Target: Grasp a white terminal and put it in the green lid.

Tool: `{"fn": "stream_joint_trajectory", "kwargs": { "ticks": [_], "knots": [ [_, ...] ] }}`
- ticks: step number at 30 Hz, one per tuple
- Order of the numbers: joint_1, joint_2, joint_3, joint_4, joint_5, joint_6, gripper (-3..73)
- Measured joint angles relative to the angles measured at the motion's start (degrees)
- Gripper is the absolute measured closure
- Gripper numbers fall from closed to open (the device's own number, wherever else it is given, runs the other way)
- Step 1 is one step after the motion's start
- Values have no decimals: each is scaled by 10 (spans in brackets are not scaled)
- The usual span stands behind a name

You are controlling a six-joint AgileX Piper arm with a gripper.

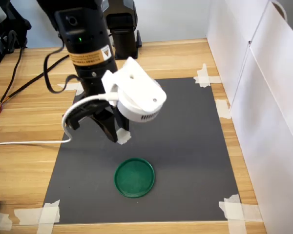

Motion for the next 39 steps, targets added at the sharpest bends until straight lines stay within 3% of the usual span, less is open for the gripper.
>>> {"fn": "stream_joint_trajectory", "kwargs": {
  "ticks": [15,31,34,39],
  "knots": [
    [4,112,-6,-12,-47,20,427],
    [4,138,-7,-1,-59,22,425],
    [4,138,-7,-6,-58,22,368],
    [4,130,-7,-7,-60,24,166]
  ]
}}
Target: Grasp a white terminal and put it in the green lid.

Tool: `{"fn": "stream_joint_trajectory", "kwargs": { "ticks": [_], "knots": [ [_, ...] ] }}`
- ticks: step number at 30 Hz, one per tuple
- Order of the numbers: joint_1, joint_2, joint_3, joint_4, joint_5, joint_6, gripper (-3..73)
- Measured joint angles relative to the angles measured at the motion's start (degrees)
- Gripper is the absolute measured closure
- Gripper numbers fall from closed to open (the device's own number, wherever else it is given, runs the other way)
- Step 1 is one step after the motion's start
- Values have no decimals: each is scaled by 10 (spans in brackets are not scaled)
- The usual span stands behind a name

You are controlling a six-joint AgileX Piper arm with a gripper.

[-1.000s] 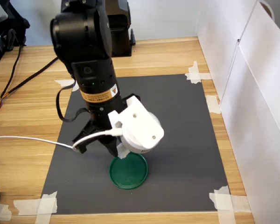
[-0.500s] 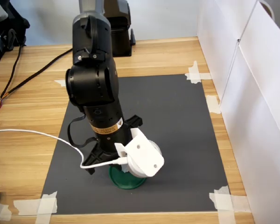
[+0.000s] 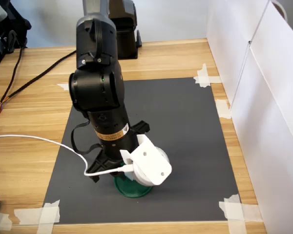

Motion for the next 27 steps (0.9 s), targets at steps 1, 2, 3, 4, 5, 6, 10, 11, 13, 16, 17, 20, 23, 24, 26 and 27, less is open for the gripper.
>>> {"fn": "stream_joint_trajectory", "kwargs": {
  "ticks": [1,2,3,4,5,6,10,11,13,16,17,20,23,24,26,27],
  "knots": [
    [0,-5,0,3,-3,0,137],
    [0,-10,0,6,-4,0,118],
    [0,-15,0,11,-8,0,102],
    [0,-21,0,14,-11,0,92],
    [0,-30,0,19,-12,0,87],
    [0,-39,0,23,-13,0,85],
    [0,-81,4,29,-22,0,97],
    [0,-96,12,27,-32,0,109],
    [0,-130,41,21,-59,3,148],
    [0,-195,115,18,-114,4,254],
    [0,-219,138,18,-132,4,290],
    [0,-294,225,18,-180,8,441],
    [0,-372,308,19,-219,30,583],
    [0,-393,335,19,-234,44,629],
    [0,-446,388,18,-266,87,686],
    [0,-468,408,16,-281,109,698]
  ]
}}
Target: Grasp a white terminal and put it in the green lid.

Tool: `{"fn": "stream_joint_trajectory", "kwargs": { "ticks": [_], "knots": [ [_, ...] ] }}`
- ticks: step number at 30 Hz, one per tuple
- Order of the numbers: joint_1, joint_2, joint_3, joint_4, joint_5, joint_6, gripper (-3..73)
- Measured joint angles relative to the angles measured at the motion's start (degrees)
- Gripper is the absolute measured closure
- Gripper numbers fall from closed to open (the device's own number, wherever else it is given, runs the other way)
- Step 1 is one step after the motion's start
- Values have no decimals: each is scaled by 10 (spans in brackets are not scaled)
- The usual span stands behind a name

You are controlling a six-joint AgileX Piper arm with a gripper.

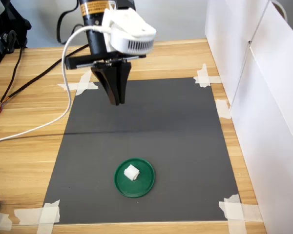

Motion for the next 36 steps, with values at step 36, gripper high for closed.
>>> {"fn": "stream_joint_trajectory", "kwargs": {
  "ticks": [36],
  "knots": [
    [0,-678,513,-31,-40,468,716]
  ]
}}
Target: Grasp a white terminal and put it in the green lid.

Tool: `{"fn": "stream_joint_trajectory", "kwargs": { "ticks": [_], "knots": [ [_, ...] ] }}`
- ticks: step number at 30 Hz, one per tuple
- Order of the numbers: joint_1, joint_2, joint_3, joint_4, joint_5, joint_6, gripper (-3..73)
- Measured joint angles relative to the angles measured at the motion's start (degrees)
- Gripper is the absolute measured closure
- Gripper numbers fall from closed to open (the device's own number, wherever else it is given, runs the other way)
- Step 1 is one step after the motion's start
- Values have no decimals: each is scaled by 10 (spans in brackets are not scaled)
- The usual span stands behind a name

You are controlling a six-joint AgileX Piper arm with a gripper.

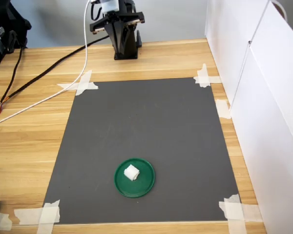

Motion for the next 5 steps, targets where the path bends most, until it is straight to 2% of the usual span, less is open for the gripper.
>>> {"fn": "stream_joint_trajectory", "kwargs": {
  "ticks": [5],
  "knots": [
    [0,-35,21,0,-1,5,716]
  ]
}}
